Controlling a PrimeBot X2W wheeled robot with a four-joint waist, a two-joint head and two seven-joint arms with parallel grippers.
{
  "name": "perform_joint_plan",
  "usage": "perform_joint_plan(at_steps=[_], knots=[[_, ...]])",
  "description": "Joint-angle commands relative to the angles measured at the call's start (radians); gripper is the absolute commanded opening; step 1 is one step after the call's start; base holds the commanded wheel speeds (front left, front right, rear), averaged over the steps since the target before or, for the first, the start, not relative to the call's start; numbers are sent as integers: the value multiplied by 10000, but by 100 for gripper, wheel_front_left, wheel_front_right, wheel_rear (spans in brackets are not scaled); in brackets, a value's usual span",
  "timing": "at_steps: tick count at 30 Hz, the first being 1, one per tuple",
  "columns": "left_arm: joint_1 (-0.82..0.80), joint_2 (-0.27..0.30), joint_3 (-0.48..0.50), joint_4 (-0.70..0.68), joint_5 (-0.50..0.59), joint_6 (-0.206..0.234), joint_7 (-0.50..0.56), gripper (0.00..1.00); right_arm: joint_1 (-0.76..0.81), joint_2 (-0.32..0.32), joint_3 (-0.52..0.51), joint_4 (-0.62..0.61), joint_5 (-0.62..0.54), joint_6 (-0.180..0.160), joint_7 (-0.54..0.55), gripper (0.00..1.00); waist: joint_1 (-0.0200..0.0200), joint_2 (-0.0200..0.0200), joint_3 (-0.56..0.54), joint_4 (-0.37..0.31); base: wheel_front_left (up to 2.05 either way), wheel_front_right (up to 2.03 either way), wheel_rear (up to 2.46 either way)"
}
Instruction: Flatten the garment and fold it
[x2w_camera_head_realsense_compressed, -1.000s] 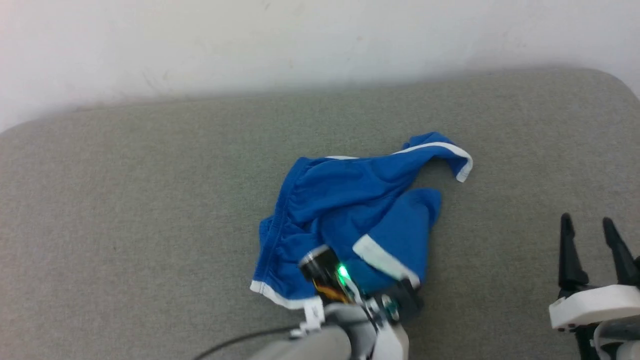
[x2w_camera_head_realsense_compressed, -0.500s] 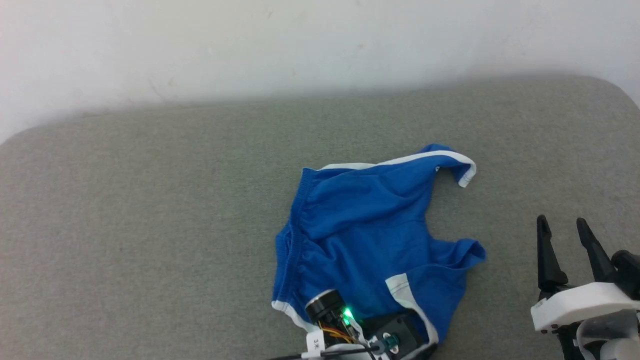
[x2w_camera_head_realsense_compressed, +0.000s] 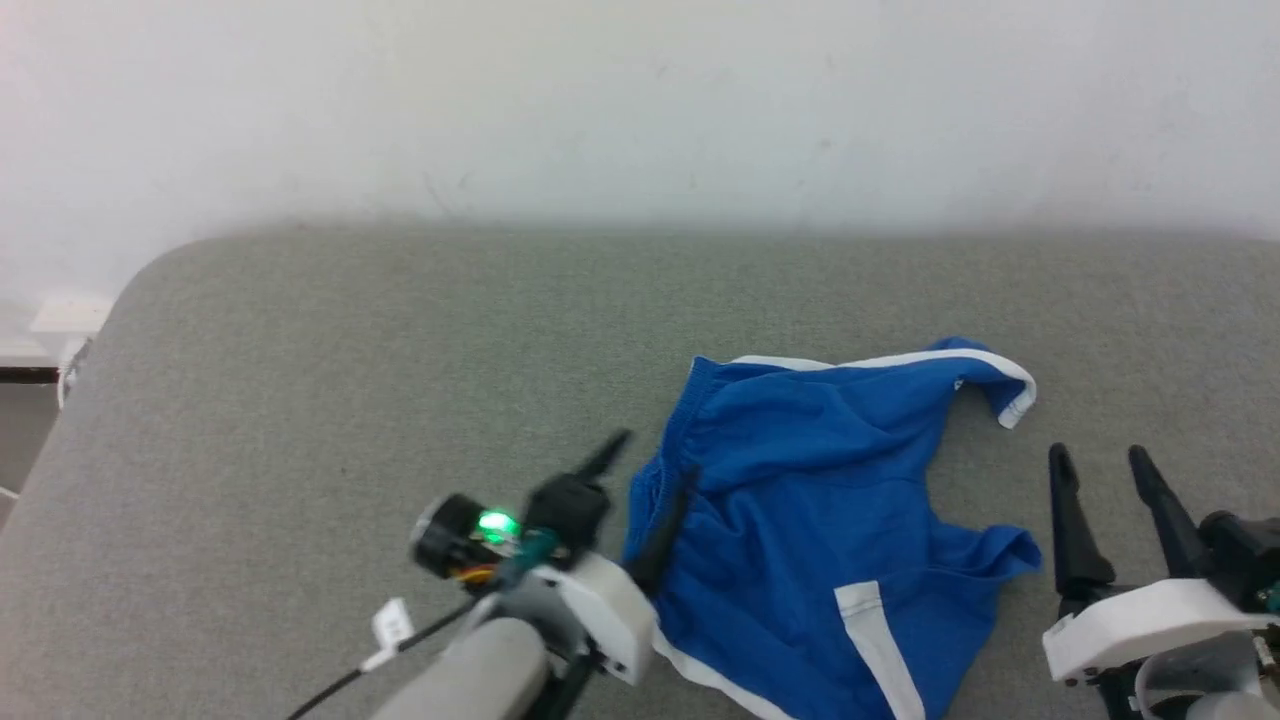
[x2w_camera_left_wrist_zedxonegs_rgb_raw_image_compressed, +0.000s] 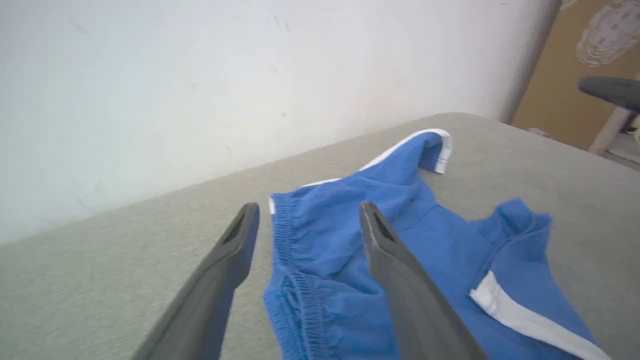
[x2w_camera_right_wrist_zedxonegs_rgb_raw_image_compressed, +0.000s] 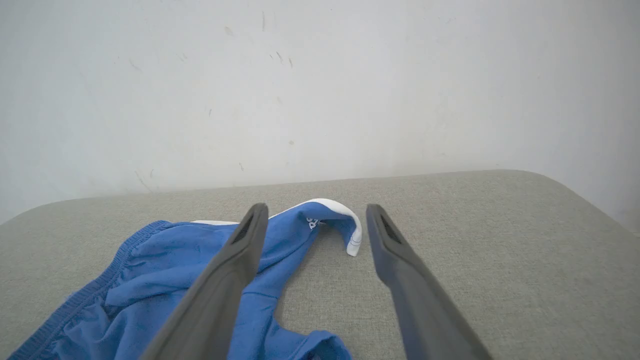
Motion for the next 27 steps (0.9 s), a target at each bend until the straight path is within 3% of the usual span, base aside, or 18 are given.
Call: perform_joint_plan(at_steps=[1,5,10,13,18,27], knots=[[331,252,367,-235,-96,368,-183,100,166,25,144,-98,-10,-7,-14,100,1,0,-159,209,0,0,0],[1291,711,1289,-887,-367,1182,-405,100,327,25,495,-290,-90,-7,50,100,1,0,-157,271,0,0,0],[2262,1008,1746,-1236,-653,1383,-450,100,436,26,782,-503,-109,-7,207,100,1,0,14,255,0,0,0],[2422,1083,1618,-1304,-895,1099,-108,100,443,26,804,-532,-207,-7,340,100,1,0,230,249,0,0,0],[2129,1234,1055,-1618,-1392,341,1763,100,397,26,852,-504,-254,-7,502,100,1,0,618,222,0,0,0],[1481,1398,517,-2102,-1772,75,4168,100,192,26,1034,-326,-307,-7,584,100,1,0,1207,10,0,0,0]])
